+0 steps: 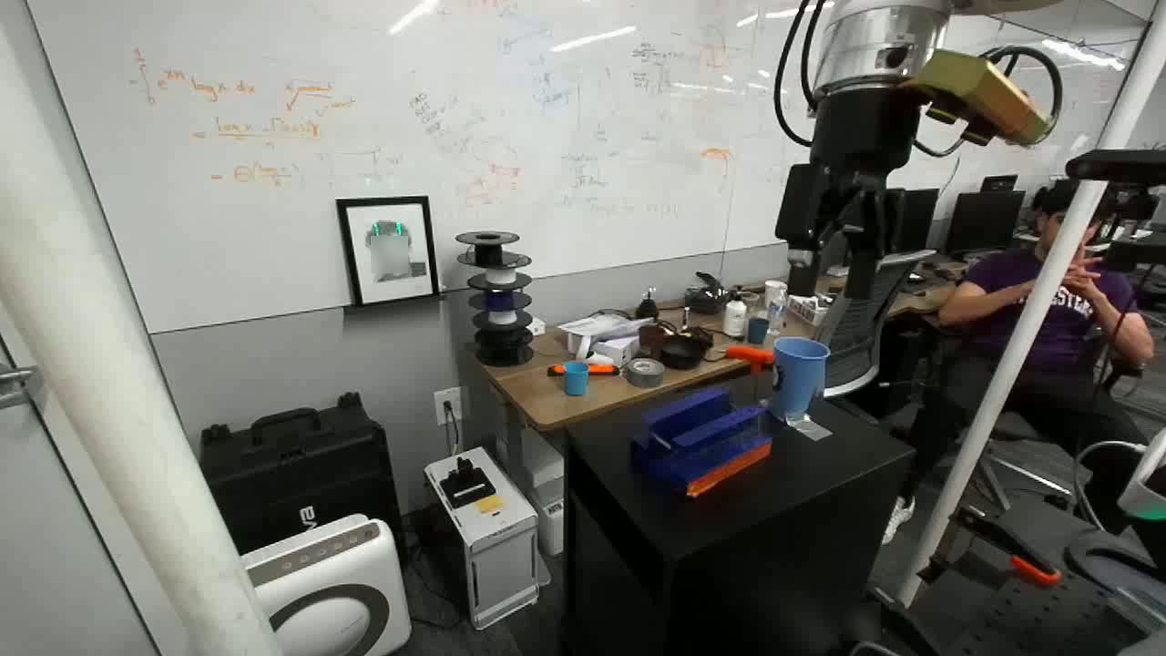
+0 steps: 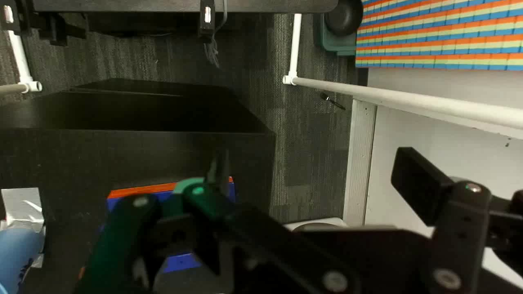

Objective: Put the red object in the cup

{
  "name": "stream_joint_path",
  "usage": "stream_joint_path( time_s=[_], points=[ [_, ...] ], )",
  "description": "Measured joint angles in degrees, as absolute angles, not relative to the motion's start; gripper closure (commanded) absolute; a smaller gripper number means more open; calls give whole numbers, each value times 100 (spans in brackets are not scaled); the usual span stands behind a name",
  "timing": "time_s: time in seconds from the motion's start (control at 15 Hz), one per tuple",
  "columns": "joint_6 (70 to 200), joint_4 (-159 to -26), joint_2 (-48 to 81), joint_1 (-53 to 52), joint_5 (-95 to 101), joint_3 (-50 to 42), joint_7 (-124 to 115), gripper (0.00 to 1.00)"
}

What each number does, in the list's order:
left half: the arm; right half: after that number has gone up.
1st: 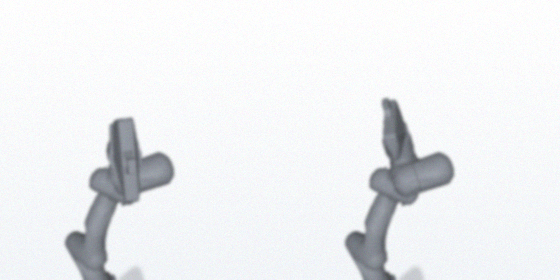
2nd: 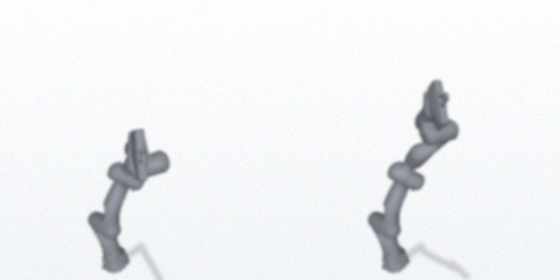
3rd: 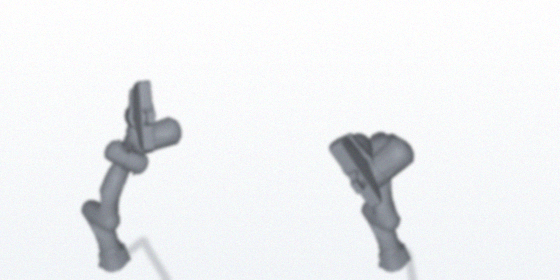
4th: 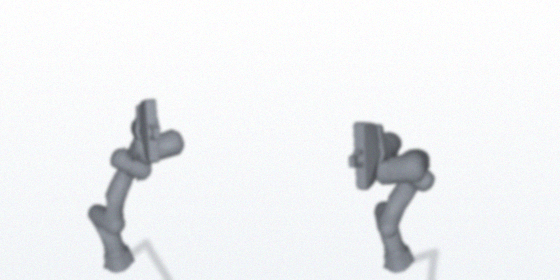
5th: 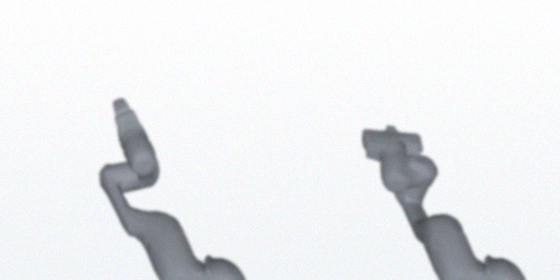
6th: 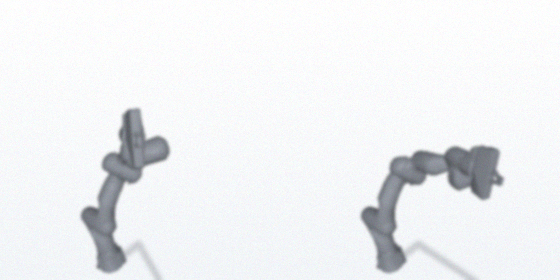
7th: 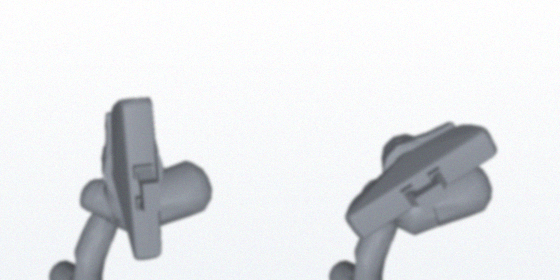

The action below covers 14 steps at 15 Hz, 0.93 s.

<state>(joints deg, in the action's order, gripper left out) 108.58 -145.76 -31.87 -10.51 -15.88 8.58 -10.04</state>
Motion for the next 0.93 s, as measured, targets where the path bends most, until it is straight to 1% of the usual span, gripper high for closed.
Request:
stream_joint_path(
  time_s=[0.67,0.93],
  points=[
    [10856,-14544,-3154,-1005,-1582,829,-995,0],
    [10956,-14563,-2851,-661,-1424,501,-698,0]
  ],
)
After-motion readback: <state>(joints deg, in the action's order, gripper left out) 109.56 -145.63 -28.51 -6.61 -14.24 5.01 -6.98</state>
